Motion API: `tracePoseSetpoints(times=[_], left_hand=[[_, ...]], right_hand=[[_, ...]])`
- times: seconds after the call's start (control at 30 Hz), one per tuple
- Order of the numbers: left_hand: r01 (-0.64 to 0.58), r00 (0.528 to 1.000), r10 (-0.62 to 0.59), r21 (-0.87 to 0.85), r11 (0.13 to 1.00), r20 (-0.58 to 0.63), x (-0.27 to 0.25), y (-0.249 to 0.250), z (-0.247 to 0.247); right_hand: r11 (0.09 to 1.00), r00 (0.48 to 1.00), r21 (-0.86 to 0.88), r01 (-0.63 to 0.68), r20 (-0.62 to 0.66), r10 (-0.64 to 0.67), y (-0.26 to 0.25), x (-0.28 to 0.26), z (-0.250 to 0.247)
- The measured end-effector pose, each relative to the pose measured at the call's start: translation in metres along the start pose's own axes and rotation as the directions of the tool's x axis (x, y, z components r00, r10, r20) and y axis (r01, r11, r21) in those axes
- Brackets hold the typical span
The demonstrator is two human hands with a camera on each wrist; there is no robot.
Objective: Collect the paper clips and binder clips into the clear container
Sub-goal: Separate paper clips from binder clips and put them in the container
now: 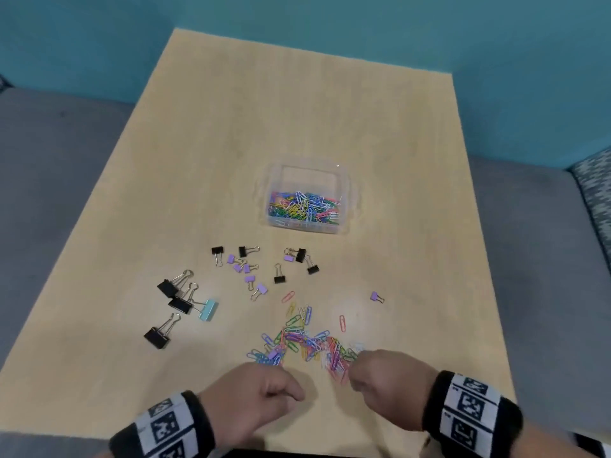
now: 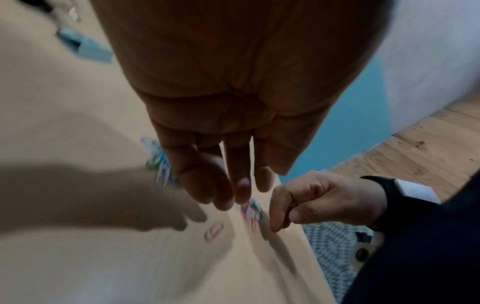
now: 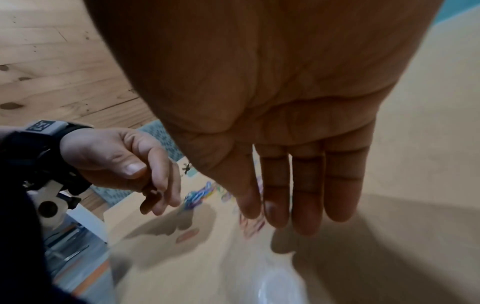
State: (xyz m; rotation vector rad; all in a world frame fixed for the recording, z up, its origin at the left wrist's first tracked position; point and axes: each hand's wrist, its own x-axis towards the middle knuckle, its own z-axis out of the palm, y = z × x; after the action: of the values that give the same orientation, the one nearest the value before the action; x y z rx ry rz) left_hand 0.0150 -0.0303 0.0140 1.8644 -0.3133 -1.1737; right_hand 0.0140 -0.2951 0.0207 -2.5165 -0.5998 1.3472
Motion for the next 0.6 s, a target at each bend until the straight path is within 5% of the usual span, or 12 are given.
tracePoseSetpoints(times=[0.13, 0.37, 0.5, 0.6], left_hand=[[-0.013, 0.999, 0.017, 0.075, 0.997, -0.045, 0.014, -0.014, 0.025], [-0.150, 0.913, 0.245, 0.290, 0.945, -0.327, 0.022, -0.013, 0.021], [0.073, 0.806, 0.286, 0.566, 0.821, -0.518, 0.010, -0.025, 0.021], [0.210, 0.824, 0.170, 0.569, 0.795, -0.541, 0.004, -0.032, 0.028]], right_hand=[[0.999, 0.999, -0.032, 0.044, -0.008, -0.045, -0.011, 0.007, 0.013], [1.000, 0.947, -0.004, 0.023, -0.320, -0.023, -0.034, 0.032, -0.004], [0.998, 0.861, -0.026, -0.062, -0.507, 0.041, -0.032, 0.020, 0.004], [0.985, 0.854, 0.054, -0.163, -0.493, 0.168, -0.029, 0.013, 0.020]])
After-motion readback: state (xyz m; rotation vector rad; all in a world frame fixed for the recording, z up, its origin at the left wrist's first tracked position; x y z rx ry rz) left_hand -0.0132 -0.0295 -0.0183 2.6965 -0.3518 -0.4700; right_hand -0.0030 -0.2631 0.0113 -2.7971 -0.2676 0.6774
